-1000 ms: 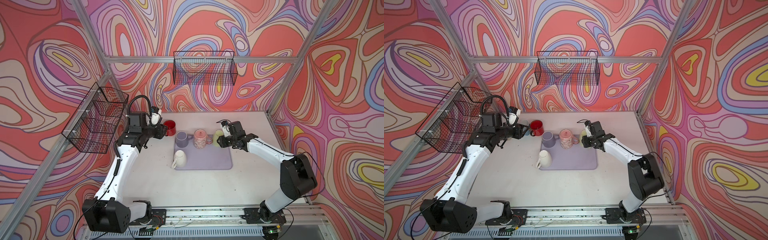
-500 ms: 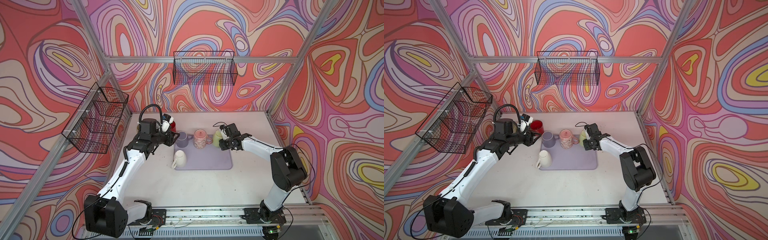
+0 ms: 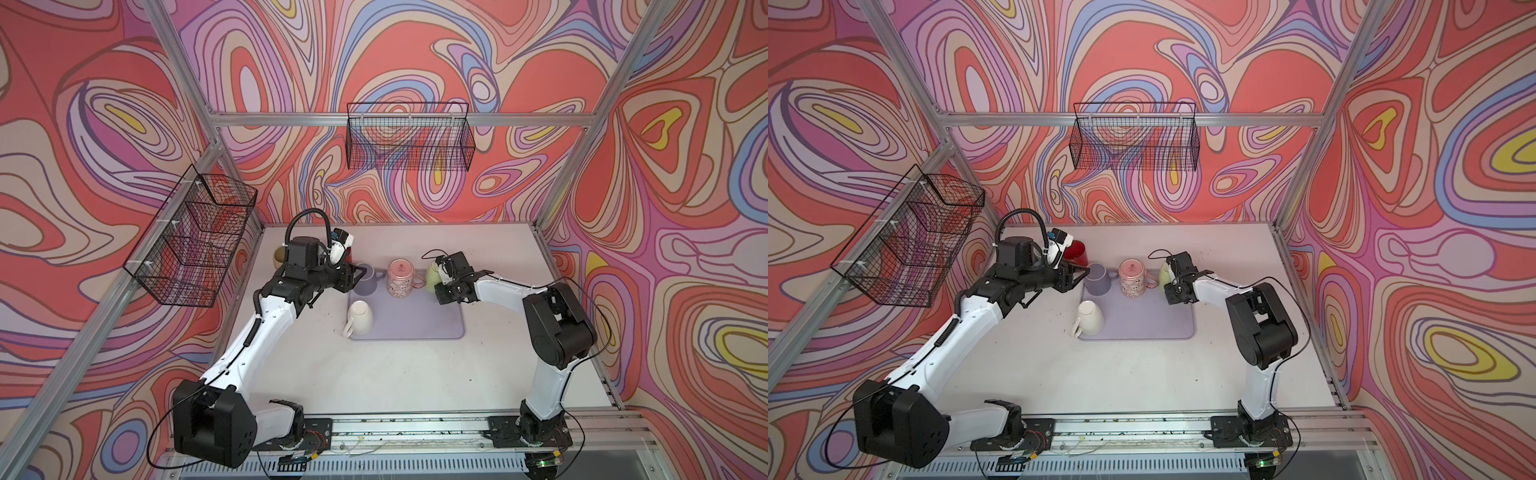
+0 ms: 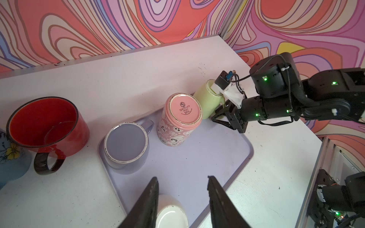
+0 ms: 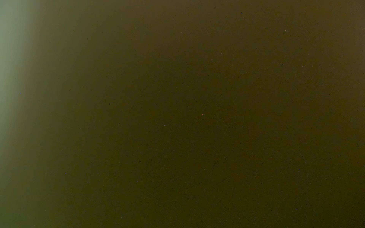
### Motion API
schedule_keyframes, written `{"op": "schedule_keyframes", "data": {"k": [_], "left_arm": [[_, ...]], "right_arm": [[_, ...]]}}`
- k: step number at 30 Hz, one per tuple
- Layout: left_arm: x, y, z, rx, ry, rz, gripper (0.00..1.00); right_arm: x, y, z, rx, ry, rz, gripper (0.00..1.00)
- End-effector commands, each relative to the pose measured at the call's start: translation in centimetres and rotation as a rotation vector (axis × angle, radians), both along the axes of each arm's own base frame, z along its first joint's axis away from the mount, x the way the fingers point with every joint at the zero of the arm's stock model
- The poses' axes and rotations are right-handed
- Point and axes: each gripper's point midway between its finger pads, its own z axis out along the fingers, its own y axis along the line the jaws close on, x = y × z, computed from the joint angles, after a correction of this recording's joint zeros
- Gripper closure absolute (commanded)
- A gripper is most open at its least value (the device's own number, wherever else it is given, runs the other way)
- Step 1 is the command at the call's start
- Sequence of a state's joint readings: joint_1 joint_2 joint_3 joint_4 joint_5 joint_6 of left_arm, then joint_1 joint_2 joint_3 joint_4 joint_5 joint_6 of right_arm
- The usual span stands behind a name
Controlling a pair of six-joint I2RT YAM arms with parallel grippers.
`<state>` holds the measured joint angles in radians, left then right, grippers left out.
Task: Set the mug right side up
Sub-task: 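Grasp the upside-down light green mug with the right gripper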
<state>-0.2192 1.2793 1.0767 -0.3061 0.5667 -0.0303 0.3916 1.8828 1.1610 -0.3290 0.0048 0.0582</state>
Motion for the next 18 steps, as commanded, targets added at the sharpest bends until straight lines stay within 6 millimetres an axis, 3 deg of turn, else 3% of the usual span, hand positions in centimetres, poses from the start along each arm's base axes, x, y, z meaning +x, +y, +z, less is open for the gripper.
{"op": "schedule_keyframes", "data": {"k": [1, 9, 18], "left_arm": [[0.0, -0.4, 0.4, -0.011, -0.017, -0.016, 0.56], [0.1, -0.2, 0.1, -0.002, -0.014, -0.012, 0.56], [0.0, -0.5, -0.1, -0.006, -0.006, -0.02, 0.56]], "right_arm": [[0.4, -0.2, -0.5, -0.006, 0.005, -0.013, 0.73], [0.1, -0.2, -0.4, 0.001, 0.012, -0.009, 0.99], [-0.2, -0.1, 2.0, 0.026, -0.022, -0.013, 1.0]]}}
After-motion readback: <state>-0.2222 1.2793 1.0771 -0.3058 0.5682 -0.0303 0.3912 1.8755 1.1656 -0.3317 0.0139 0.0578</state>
